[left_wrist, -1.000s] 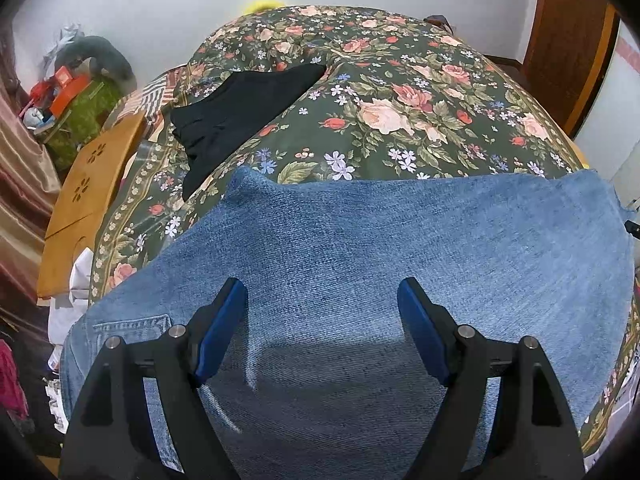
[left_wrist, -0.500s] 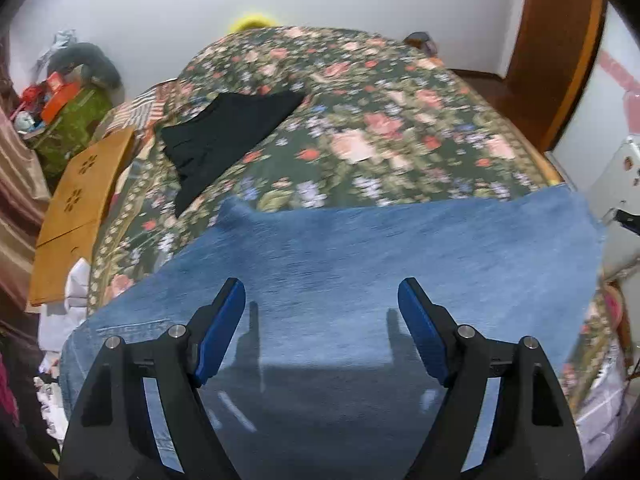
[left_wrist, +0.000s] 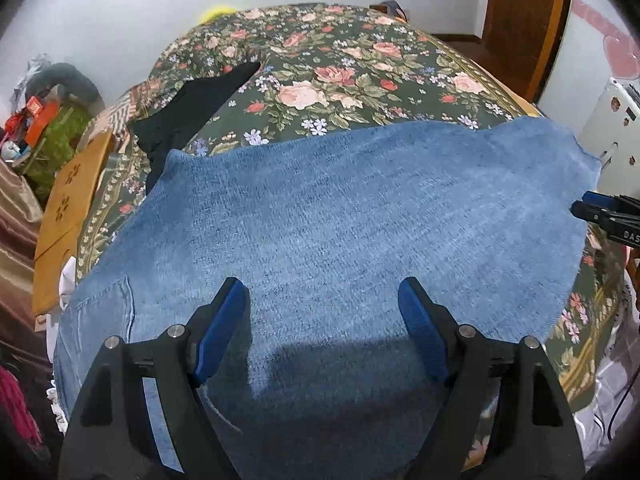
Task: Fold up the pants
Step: 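Lift the leg hem with the right tool and pull it up off the bed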
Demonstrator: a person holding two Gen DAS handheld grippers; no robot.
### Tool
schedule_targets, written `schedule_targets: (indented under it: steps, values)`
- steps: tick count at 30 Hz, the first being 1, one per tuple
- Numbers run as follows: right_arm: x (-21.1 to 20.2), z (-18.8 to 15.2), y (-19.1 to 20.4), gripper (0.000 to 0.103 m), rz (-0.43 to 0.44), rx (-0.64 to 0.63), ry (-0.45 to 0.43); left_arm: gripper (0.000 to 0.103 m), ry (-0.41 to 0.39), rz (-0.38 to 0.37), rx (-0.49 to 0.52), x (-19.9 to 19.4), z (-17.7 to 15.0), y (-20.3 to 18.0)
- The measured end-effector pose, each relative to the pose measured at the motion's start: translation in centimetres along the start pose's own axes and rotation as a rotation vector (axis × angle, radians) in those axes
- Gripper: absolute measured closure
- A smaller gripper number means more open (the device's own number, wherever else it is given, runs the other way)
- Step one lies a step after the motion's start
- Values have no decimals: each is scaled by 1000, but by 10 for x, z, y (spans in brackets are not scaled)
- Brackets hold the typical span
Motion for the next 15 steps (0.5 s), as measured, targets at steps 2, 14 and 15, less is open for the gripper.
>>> schedule_targets:
  steps: [2,14,15]
  values:
    - [-6,0,-7,49,-5,17,7,24,6,-8,3,-3,5,-2]
    - [-28,28,-110,48,4,418,-141,23,-60,-71,80,5,83,-47]
    - [-25,30,-112,48,8,437,-145,23,-54,-73,86,9,86,-51]
Point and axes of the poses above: each gripper's, at about its wrist camera, not at the fingertips, and x roughly the way its jaws point, y to its left, z to its top, the point moved 4 cm from there along x, roughly the way its jaws point, and after that the axes turned 13 degrees about x, right-handed, at the moved point
